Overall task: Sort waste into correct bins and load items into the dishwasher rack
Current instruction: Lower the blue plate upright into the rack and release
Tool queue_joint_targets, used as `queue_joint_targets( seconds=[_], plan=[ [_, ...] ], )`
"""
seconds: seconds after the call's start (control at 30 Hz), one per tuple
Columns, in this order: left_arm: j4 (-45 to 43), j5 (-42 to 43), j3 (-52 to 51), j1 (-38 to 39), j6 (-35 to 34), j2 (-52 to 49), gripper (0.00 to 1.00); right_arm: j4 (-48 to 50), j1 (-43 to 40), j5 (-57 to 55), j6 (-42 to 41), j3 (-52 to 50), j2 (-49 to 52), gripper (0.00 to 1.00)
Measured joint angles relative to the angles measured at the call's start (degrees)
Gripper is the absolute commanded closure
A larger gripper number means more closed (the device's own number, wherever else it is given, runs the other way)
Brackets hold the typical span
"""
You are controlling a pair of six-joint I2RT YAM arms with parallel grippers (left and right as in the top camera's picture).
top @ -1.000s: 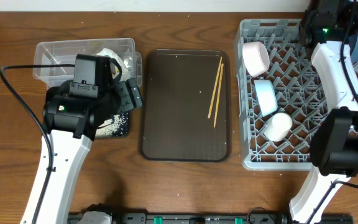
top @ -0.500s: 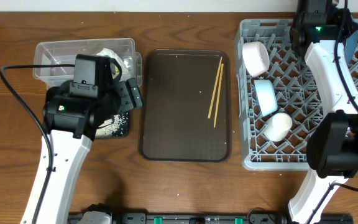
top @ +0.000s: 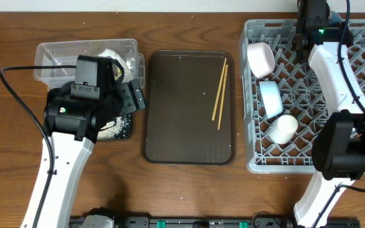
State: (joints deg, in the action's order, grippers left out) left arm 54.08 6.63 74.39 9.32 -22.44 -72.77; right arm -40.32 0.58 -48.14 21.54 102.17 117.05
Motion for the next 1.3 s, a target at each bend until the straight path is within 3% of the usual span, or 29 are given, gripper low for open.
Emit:
queue_joint_targets(
  seconds=[0.07,0.13,0.17,0.53,0.83,1.3],
  plan=[
    [0.0,0.0,0.0,0.0,0.0,0.0,0.1,0.0,0.0,0.9,-0.5,0.0,0.0,0.15],
    [0.0,0.0,0.0,0.0,0.0,0.0,0.1,0.0,0.1,2.2,-1.1,0.0,0.0,0.01],
    [0.0,0.0,0.0,0.0,0.0,0.0,0.1,0.0,0.1,3.0,-1.3,0.0,-0.1,0.01],
    [0.0,0.0,0.0,0.0,0.0,0.0,0.1,2.3,3.1,19.8,-5.2,-0.4,-6.8,0.01],
    [0.0,0.0,0.0,0.0,0.0,0.0,0.1,2.6,3.2,24.2,-8.0,-0.4,-15.4,0.01],
    [0.0,0.0,0.0,0.0,0.0,0.0,0.1,0.6,3.7,38.1,-12.5,-0.4,-15.7,0.01]
  ],
)
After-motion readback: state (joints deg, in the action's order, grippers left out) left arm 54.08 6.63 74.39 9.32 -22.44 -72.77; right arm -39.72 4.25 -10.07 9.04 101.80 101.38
